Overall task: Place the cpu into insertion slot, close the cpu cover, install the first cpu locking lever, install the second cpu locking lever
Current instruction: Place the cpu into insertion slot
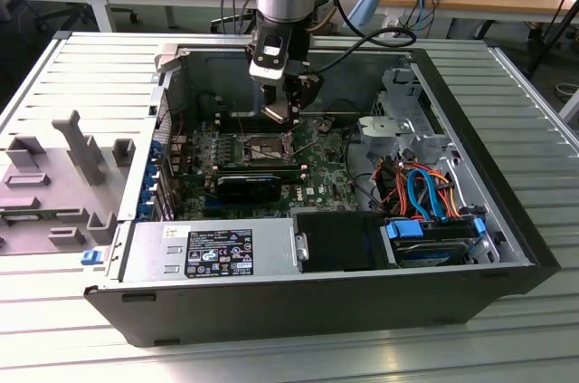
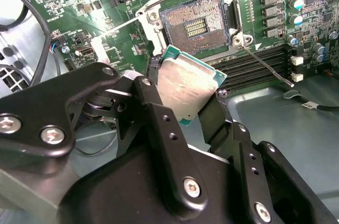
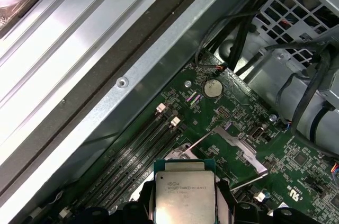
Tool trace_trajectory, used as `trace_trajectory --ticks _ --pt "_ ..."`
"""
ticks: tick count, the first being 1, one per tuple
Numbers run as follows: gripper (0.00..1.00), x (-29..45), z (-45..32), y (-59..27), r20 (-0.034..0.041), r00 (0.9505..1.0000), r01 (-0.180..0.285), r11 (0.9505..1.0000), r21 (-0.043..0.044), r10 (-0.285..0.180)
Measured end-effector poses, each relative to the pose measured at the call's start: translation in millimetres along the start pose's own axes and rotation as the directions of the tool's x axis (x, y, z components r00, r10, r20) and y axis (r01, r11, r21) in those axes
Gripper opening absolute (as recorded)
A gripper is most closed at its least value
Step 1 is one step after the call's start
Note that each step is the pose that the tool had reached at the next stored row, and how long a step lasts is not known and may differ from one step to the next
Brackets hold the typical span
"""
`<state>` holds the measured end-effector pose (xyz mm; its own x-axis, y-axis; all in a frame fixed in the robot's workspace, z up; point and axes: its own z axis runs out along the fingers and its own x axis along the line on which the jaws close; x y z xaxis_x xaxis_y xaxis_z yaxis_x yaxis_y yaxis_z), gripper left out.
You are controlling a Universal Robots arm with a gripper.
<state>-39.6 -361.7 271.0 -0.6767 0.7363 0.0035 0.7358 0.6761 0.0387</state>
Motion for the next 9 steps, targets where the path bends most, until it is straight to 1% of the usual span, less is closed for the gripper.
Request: trace_trajectory --ticks 9 --pt "0.55 0.0 0.1 0.0 0.0003 1.0000 -0.008 1.0000 -0.0001 0.008"
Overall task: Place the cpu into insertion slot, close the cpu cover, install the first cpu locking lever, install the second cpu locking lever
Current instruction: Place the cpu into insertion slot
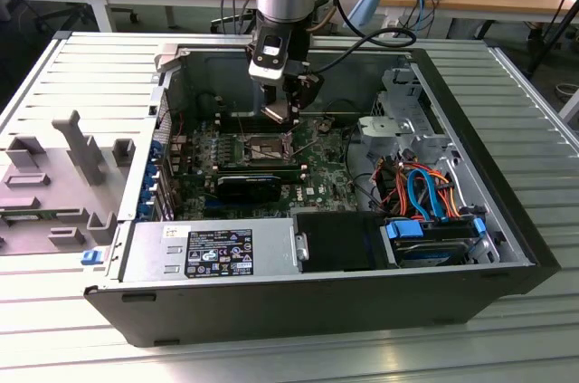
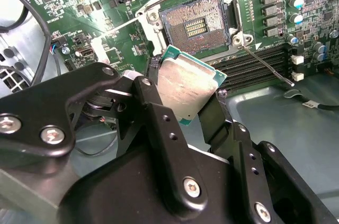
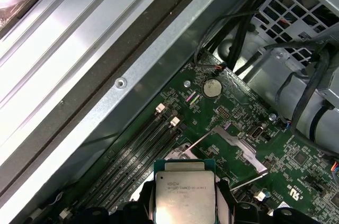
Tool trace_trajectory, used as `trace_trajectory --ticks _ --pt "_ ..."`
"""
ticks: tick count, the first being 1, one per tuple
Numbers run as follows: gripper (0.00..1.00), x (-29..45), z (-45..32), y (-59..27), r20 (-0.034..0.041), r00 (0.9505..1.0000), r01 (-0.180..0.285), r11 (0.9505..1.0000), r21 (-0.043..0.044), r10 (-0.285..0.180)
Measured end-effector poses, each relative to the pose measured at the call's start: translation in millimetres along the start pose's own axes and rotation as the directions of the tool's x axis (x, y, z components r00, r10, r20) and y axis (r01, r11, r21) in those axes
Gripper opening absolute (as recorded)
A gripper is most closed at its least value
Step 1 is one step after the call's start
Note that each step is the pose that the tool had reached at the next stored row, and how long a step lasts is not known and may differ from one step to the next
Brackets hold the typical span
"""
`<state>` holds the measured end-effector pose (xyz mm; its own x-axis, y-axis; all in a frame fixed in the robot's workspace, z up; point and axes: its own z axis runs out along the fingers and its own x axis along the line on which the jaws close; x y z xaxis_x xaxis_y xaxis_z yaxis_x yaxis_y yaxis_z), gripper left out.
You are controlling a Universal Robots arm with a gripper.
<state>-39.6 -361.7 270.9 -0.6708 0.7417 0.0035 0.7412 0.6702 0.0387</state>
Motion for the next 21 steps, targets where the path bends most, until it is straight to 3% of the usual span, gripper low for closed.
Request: trace_trajectory --ticks 21 --pt "0.55 0.0 0.1 0.0 0.0006 0.9999 -0.017 0.9999 -0.0001 0.017"
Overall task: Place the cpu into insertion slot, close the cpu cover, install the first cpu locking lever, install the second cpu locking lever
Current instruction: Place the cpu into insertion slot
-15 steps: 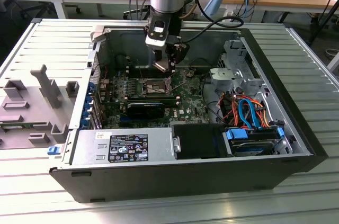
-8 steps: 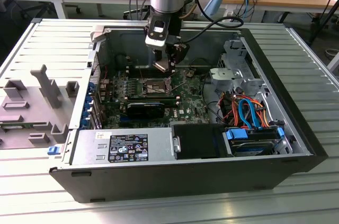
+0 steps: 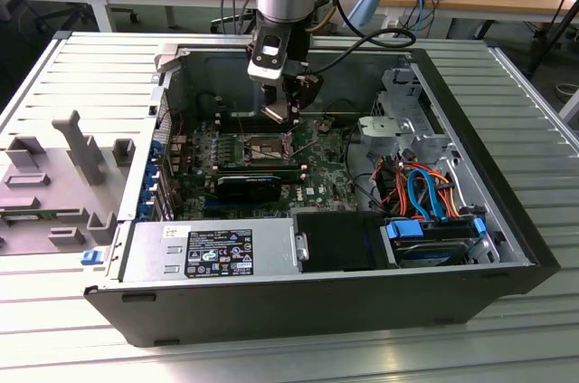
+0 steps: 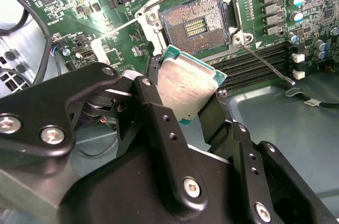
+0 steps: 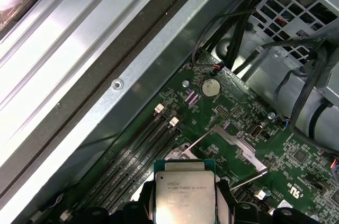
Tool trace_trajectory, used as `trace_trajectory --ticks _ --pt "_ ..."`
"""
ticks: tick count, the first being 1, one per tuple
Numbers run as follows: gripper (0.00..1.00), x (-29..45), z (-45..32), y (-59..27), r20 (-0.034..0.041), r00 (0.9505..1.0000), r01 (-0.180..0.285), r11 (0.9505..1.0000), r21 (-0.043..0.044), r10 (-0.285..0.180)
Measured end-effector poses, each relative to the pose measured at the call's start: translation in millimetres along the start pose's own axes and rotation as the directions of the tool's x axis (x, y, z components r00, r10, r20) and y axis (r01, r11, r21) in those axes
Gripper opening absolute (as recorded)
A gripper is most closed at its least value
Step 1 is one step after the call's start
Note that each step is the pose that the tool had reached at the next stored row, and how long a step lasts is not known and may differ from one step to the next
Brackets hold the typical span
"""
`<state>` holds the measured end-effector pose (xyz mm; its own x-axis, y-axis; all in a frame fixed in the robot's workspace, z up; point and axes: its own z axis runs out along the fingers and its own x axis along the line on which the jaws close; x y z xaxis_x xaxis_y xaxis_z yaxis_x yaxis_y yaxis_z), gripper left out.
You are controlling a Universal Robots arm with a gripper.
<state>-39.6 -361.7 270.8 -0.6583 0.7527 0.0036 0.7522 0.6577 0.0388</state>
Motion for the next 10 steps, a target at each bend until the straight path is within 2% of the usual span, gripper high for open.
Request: trace_trajectory --ticks 10 --pt "0.55 0.0 0.1 0.0 0.0013 0.9997 -0.025 0.9997 0.0002 0.025"
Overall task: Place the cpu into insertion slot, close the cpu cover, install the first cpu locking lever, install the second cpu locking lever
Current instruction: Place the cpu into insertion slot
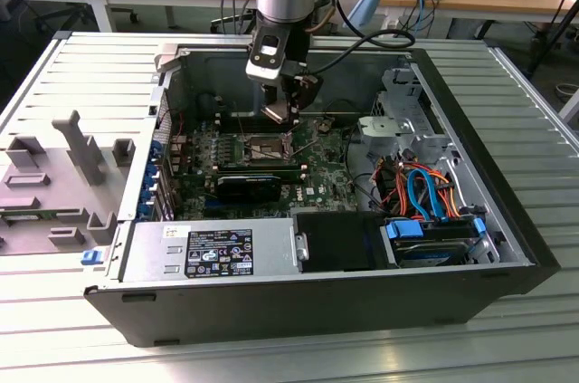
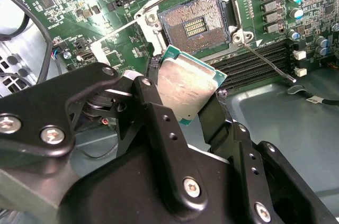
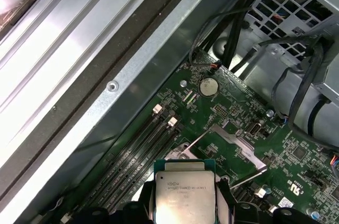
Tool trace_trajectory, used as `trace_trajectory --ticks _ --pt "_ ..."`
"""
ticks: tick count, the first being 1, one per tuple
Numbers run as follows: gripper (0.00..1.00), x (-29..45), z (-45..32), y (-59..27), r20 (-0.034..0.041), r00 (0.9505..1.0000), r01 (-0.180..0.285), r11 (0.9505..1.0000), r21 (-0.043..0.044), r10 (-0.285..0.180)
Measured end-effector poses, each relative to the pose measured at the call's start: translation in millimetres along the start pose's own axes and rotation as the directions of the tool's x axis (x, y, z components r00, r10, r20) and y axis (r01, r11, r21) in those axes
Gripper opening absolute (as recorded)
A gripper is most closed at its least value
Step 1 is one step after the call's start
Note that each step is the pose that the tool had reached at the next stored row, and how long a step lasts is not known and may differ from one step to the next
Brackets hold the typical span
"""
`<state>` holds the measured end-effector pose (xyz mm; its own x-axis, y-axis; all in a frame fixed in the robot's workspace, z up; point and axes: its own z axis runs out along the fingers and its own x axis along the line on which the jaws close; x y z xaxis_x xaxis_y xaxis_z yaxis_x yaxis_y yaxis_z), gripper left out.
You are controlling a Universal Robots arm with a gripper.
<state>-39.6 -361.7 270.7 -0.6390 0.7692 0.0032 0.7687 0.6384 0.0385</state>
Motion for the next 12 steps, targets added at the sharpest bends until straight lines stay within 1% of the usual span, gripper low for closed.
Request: trace_trajectory --ticks 12 --pt "0.55 0.0 0.2 0.0 0.0007 0.9998 -0.019 0.9998 -0.0001 0.019"
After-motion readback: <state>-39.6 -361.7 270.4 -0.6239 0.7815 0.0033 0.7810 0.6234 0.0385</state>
